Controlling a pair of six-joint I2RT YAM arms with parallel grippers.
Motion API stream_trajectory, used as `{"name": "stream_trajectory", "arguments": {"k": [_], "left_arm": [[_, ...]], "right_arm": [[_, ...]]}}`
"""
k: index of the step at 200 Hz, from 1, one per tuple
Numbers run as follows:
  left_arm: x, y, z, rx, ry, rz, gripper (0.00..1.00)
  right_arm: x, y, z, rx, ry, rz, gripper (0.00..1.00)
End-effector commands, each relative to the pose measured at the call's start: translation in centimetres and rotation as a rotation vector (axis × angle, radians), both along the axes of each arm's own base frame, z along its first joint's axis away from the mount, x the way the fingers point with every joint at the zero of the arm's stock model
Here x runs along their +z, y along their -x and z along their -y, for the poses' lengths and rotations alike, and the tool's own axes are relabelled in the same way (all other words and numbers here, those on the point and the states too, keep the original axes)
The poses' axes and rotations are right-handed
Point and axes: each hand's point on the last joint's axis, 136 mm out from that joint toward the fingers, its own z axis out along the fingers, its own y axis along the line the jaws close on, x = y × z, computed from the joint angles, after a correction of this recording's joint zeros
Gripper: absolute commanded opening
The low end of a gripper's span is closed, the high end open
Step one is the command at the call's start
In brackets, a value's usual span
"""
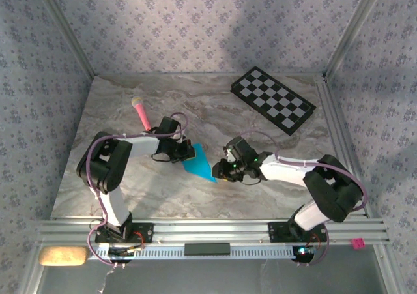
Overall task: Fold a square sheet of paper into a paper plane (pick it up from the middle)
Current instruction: Fourth fold the wing at the center of the table.
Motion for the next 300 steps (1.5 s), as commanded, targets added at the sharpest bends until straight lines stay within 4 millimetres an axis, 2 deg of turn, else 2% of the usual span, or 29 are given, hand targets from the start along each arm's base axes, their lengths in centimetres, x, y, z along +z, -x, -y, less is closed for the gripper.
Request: {"name": "stream_trajectory", "arguments": {"k": [1, 75, 102, 138, 300], "left_arm": [[-2.4, 1.6, -1.4, 0.026, -0.062, -0.088, 0.0], [-2.4, 1.6, -1.5, 0.033, -0.068, -0.092, 0.0], [-2.4, 1.6, -1.5, 0.035, -0.065, -0.093, 0.0], [-2.3, 1.6, -1.4, 0.032, -0.064, -0.091, 0.0], [-2.0, 1.5, -1.4, 0.036, -0.064, -0.088, 0.0]], "right_arm": [[-1.2, 0.7, 1.0, -0.05, 0.042, -0.066, 0.31], [-3.3, 1.9, 0.9, -0.054, 0.052, -0.166, 0.28], [-3.3, 1.7, 0.7, -0.059, 0.04, -0.167, 0.26], [-2.3, 1.1, -0.5, -0.043, -0.023, -0.136, 0.25], [-1.9, -0.6, -2.1, -0.025, -0.109, -0.096, 0.23]]}}
